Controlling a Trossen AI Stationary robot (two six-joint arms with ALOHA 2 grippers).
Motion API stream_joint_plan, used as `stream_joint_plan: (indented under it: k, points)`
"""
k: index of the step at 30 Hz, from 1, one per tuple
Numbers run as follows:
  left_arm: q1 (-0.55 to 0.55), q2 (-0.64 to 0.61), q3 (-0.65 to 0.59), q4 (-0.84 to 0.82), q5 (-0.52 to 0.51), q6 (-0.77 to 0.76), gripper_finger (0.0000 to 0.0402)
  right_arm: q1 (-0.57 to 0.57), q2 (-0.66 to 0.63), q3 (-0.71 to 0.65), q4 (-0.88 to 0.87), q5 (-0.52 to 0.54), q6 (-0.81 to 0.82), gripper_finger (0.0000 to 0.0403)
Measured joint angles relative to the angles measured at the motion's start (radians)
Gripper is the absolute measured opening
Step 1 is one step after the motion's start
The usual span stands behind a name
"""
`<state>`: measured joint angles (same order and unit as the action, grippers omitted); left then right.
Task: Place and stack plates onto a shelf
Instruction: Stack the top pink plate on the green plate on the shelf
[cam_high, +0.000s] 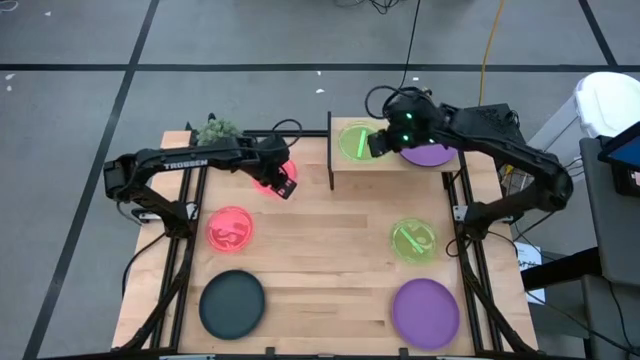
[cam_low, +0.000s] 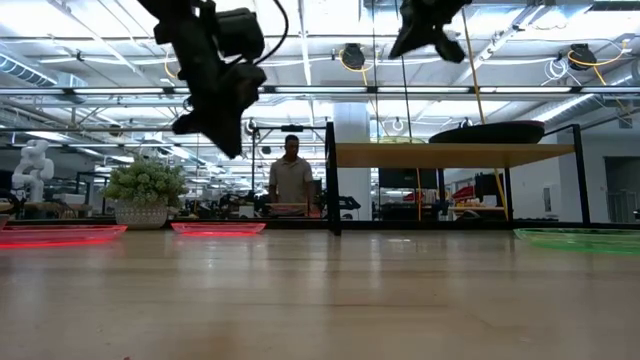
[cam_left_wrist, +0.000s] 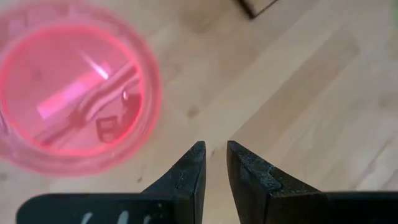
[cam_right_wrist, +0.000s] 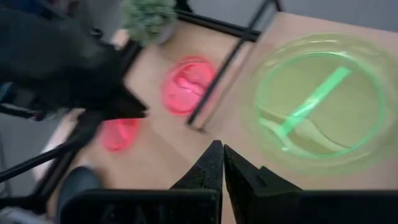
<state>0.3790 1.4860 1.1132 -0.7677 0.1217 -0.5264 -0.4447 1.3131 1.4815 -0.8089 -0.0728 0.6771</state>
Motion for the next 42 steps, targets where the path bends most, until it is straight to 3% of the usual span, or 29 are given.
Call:
stream_joint_plan:
  k: [11, 27, 30, 35, 38, 42]
  points:
    - [-0.01, 0.0, -0.051, 0.011, -0.057, -0.137, 0.007, 0.176, -0.12, 0.0, -0.008, 0.102, 0.06, 0.0]
    - [-0.017, -0.118, -0.049, -0.036, -0.069, -0.439, 0.0071, 0.185, -0.157, 0.0, -0.181, 0.072, -0.135, 0.0]
    - [-0.021, -0.157, -0.049, -0.084, -0.076, -0.513, 0.0088, 0.185, -0.162, 0.0, -0.187, 0.044, -0.172, 0.0]
    - [-0.017, -0.183, -0.048, -0.215, -0.178, -0.576, 0.0139, 0.186, -0.163, 0.0, -0.192, -0.024, -0.22, 0.0]
    - [0.008, -0.181, -0.064, -0.185, -0.119, -0.486, 0.0158, 0.186, -0.163, 0.0, -0.193, -0.036, -0.22, 0.0]
    - [0.066, -0.176, -0.141, -0.095, -0.065, -0.509, 0.0161, 0.195, -0.163, 0.0, -0.192, -0.036, -0.235, 0.0]
